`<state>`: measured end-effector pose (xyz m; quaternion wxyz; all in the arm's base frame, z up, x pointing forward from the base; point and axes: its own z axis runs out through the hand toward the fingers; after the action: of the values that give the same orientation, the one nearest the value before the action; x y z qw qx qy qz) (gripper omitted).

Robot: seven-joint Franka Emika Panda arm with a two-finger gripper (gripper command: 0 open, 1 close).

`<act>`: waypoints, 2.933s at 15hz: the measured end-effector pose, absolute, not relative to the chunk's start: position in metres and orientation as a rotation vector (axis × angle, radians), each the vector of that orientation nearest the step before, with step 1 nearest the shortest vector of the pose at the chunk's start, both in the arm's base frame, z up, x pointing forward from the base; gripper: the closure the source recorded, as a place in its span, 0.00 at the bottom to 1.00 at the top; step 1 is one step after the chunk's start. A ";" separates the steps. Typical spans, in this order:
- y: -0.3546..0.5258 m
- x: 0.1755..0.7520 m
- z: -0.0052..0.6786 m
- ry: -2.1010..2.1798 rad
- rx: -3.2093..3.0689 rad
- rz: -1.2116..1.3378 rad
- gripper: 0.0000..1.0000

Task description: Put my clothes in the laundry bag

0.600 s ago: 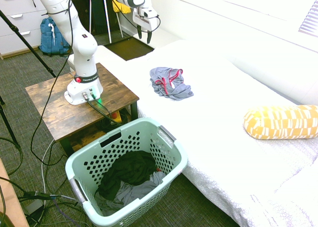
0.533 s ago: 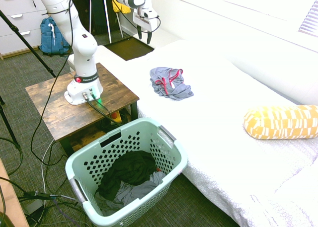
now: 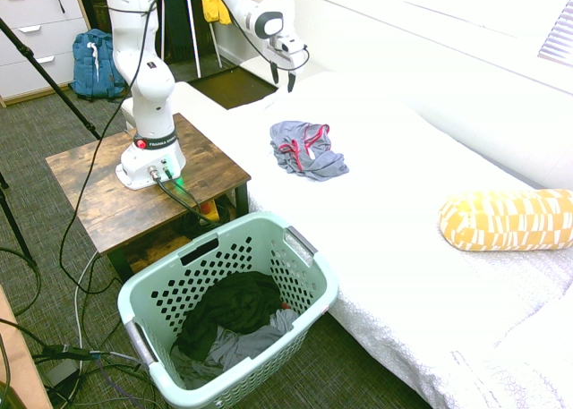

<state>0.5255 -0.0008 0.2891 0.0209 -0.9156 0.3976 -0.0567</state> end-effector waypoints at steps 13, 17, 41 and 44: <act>0.022 0.672 0.028 1.252 -2.953 0.004 0.00; 0.017 0.671 0.000 1.233 -2.967 0.060 1.00; -0.020 0.662 -0.017 1.320 -2.920 0.143 1.00; -0.029 0.660 -0.010 1.333 -2.919 0.135 1.00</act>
<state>0.6598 -0.0290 -0.0098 -0.0348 -0.9083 0.4147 0.0420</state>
